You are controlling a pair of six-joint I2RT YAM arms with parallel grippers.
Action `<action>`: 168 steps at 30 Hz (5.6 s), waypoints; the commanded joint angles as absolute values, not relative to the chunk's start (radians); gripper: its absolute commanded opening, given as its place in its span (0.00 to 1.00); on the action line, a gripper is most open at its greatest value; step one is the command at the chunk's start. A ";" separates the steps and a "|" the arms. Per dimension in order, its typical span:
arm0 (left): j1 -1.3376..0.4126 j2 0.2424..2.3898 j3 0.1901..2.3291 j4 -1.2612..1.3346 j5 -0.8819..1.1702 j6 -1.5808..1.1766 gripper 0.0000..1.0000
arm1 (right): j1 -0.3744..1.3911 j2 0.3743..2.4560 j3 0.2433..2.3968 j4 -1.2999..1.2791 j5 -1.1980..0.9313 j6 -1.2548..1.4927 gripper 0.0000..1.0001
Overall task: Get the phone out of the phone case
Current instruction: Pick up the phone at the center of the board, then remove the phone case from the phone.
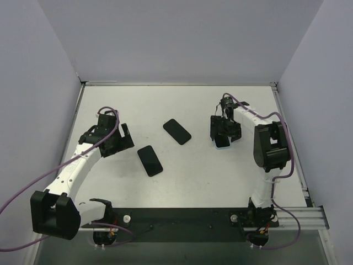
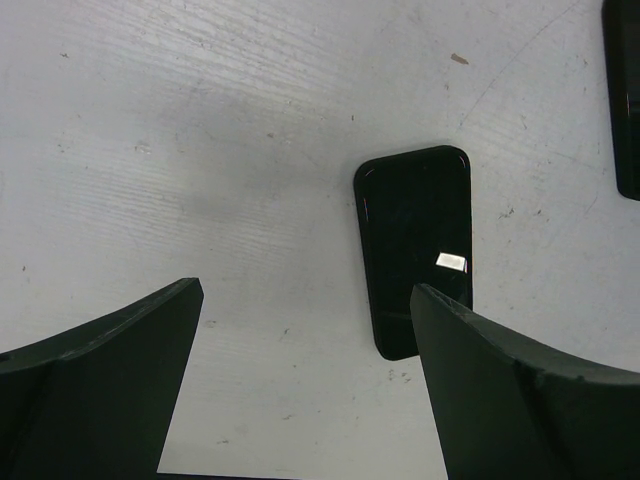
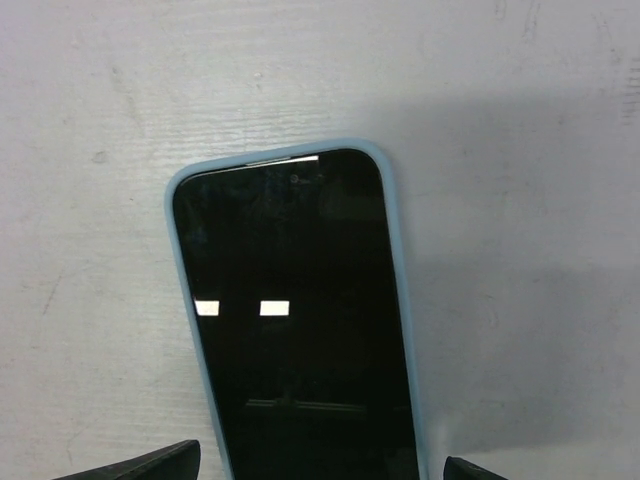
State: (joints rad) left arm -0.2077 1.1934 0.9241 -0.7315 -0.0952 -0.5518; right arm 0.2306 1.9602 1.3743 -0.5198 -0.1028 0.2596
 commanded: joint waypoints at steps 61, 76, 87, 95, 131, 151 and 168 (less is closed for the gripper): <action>-0.548 1.983 1.094 0.057 0.630 -1.054 0.60 | 0.575 1.660 0.969 -0.147 -0.632 0.581 0.37; -0.512 1.839 1.037 0.175 0.681 -1.141 0.00 | 0.551 1.563 1.115 -0.305 -0.597 0.499 0.83; -0.385 1.617 0.737 1.009 0.693 -1.500 0.00 | 0.480 1.309 1.051 -0.217 -0.566 0.662 0.71; -0.385 1.686 0.608 1.465 0.574 -1.695 0.00 | 0.445 1.198 0.847 0.132 -0.627 0.931 0.47; -0.439 1.571 0.709 1.666 0.371 -1.529 0.00 | 0.476 1.546 0.644 1.667 -0.555 2.187 0.00; -0.454 1.419 0.821 1.667 0.261 -1.578 0.00 | 0.494 1.591 0.864 1.667 -0.459 2.266 0.00; -0.462 1.419 1.006 1.664 0.178 -1.646 0.00 | 0.495 1.692 1.063 1.667 -0.402 2.315 0.00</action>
